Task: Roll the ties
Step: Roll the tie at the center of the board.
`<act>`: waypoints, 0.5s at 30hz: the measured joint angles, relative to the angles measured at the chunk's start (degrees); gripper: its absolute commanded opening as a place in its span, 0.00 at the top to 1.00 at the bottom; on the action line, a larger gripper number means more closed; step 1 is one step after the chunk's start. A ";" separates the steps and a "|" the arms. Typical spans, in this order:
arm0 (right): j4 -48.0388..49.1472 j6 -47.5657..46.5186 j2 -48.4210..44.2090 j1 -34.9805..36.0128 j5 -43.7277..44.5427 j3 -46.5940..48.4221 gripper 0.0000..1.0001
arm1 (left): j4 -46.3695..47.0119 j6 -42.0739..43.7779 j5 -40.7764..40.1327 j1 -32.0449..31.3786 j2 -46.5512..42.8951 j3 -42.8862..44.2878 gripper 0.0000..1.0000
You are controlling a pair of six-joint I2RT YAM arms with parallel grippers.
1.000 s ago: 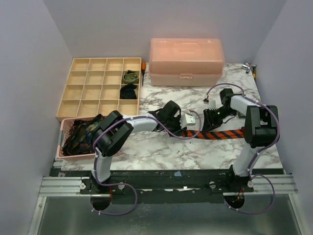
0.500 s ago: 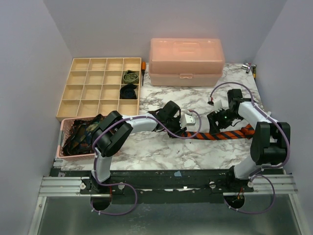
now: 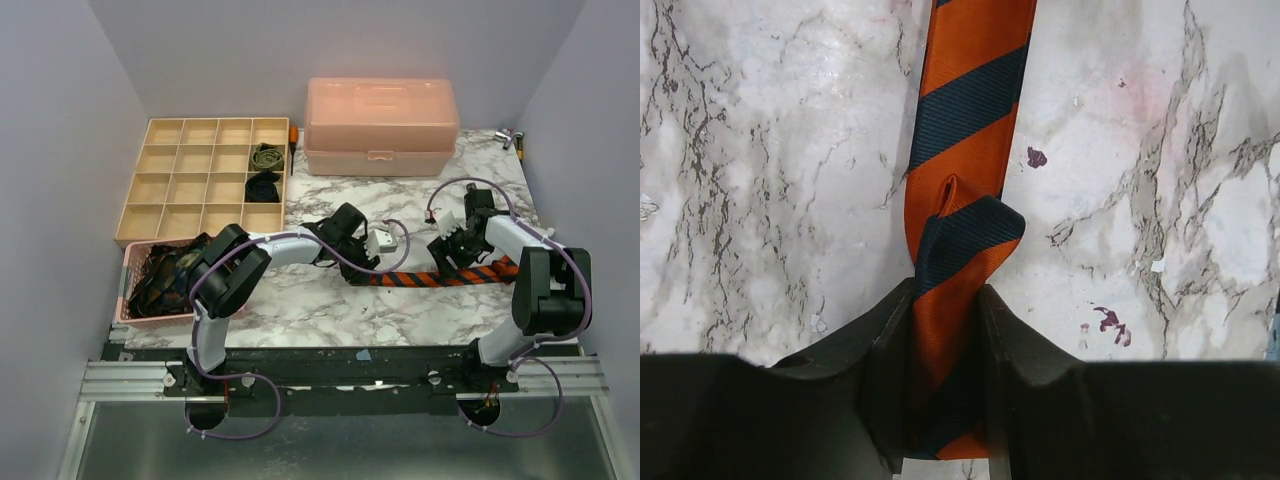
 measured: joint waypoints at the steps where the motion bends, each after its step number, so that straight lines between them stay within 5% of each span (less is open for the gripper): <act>1: 0.17 0.02 -0.04 -0.02 0.11 -0.09 0.30 | -0.15 -0.26 0.33 0.20 0.17 0.22 0.69; 8: -1.88 3.58 -0.59 -0.33 -3.19 1.57 0.30 | -1.49 -3.37 3.91 1.88 1.55 1.49 0.68; 15: -5.68 12.13 -2.91 -0.17 -20.33 8.98 0.46 | -1.81 -6.05 7.15 3.39 2.71 2.34 0.67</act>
